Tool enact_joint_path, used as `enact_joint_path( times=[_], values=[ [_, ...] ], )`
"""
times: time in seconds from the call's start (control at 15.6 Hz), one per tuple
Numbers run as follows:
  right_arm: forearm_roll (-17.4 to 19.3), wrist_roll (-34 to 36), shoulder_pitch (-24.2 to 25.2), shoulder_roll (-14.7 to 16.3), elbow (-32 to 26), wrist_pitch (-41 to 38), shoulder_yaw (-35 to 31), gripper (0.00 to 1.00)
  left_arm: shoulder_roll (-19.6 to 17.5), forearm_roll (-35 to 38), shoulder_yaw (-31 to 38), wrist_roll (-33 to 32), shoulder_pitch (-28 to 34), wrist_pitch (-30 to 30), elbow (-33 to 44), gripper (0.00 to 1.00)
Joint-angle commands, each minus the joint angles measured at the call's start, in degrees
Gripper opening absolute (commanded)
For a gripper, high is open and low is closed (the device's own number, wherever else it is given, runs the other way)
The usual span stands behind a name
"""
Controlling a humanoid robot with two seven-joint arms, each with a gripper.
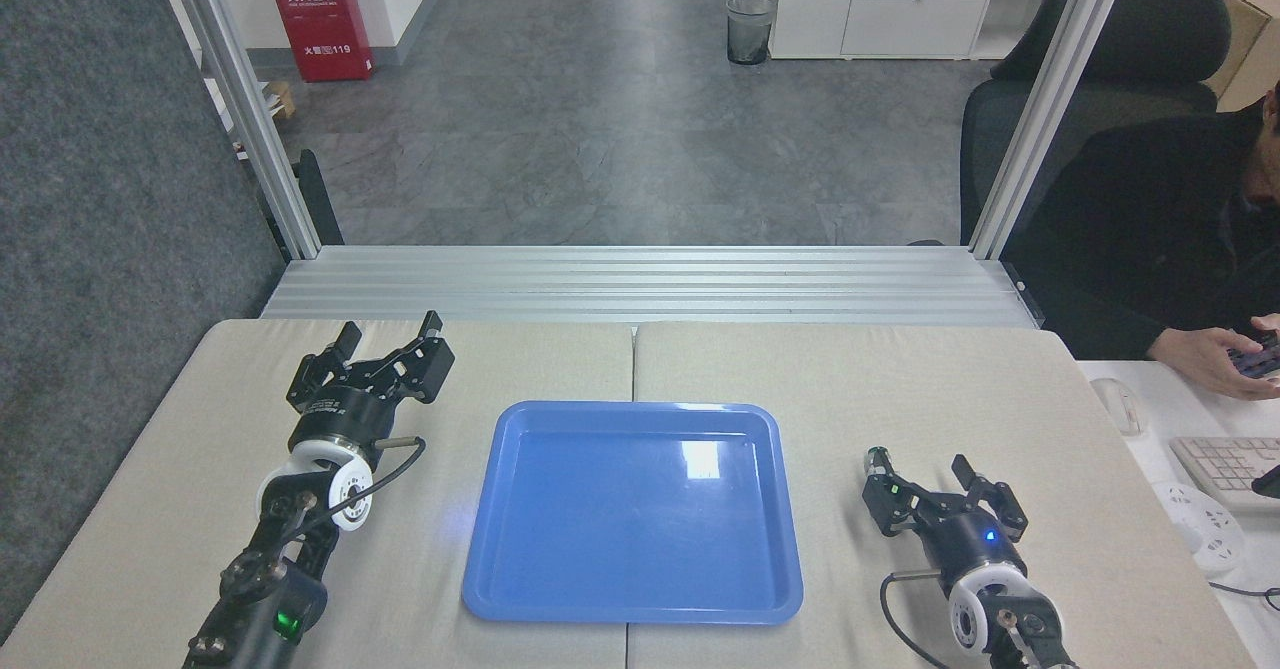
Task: Pick up switch part and place in tray
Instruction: 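Move the right gripper down over the white-green switch part, then close the right gripper on the switch part and lift it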
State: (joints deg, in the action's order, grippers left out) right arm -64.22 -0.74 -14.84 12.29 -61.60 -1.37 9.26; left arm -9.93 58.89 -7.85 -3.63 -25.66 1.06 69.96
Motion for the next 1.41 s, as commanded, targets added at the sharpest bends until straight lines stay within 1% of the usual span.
enact_joint_path(
  times=[0.0, 0.13, 0.26, 0.32, 0.38, 0.45, 0.64, 0.7, 0.83, 0.9, 0.96, 1.02, 1.09, 1.22, 1.28, 1.34],
  values=[
    [0.15, -0.05, 0.6, -4.47, 4.83, -0.21, 1.99, 0.9, 0.0, 0.0, -0.06, 0.03, 0.0, -0.01, 0.0, 1.0],
    [0.15, -0.05, 0.51, -4.55, 6.14, 0.05, 2.51, 0.89, 0.0, 0.0, -0.06, 0.03, 0.0, -0.01, 0.0, 1.0],
    [0.15, -0.05, 0.25, -6.04, 6.41, 0.14, 2.43, 0.89, 0.0, 0.0, 0.02, 0.03, 0.0, -0.01, 0.0, 1.0],
    [0.15, -0.05, 0.16, -6.4, 6.41, 0.14, 2.52, 0.88, 0.0, 0.0, 0.02, 0.03, 0.0, -0.01, 0.0, 1.0],
    [0.15, -0.05, 0.07, -6.4, 6.41, 0.14, 2.52, 0.83, 0.0, 0.0, 0.02, 0.03, 0.0, -0.01, 0.0, 1.0],
    [0.23, -0.05, -0.02, -6.4, 6.41, 0.05, 2.34, 0.67, 0.0, 0.0, 0.02, 0.03, 0.0, -0.01, 0.0, 1.0],
    [0.76, -0.05, -0.02, -6.22, 5.97, -0.13, 1.38, 0.11, 0.0, 0.0, -0.06, 0.03, 0.0, -0.01, 0.0, 1.0],
    [0.93, 0.04, -0.1, -6.14, 5.71, -0.13, 1.29, 0.0, 0.0, 0.0, -0.06, 0.03, 0.0, -0.01, 0.0, 1.0],
    [1.11, 0.13, -0.89, -6.31, 5.01, 0.13, 1.02, 0.0, 0.0, 0.0, 0.02, 0.03, 0.0, -0.01, 0.0, 1.0],
    [1.11, 0.39, -1.24, -6.31, 3.52, 0.22, -0.02, 0.0, 0.0, 0.0, 0.02, 0.03, 0.0, -0.01, 0.0, 1.0],
    [1.11, 0.57, -1.25, -6.57, 0.99, 1.18, -0.9, 0.0, 0.0, 0.0, 0.02, 0.03, 0.0, -0.01, 0.0, 1.0],
    [0.94, 0.83, -1.07, -6.75, -2.61, 2.76, -0.48, 0.0, 0.0, 0.0, -0.06, 0.03, 0.0, -0.01, 0.0, 1.0],
    [0.85, 0.83, -1.07, -7.62, -6.82, 3.38, 0.31, 0.0, 0.0, 0.0, 0.02, 0.03, 0.0, -0.01, 0.0, 1.0],
    [0.67, 0.74, -0.9, -11.39, -12.9, 3.39, 6.17, 0.0, 0.0, 0.0, 0.02, 0.03, 0.0, -0.01, 0.0, 1.0],
    [0.24, 0.66, -0.72, -12.1, -14.67, 3.39, 9.6, 0.0, 0.0, 0.0, 0.02, 0.03, 0.0, -0.01, 0.0, 1.0],
    [-0.03, 0.66, -0.46, -12.46, -15.12, 3.39, 13.2, 0.0, 0.0, 0.0, 0.02, 0.03, 0.0, -0.01, 0.0, 1.0]
  ],
)
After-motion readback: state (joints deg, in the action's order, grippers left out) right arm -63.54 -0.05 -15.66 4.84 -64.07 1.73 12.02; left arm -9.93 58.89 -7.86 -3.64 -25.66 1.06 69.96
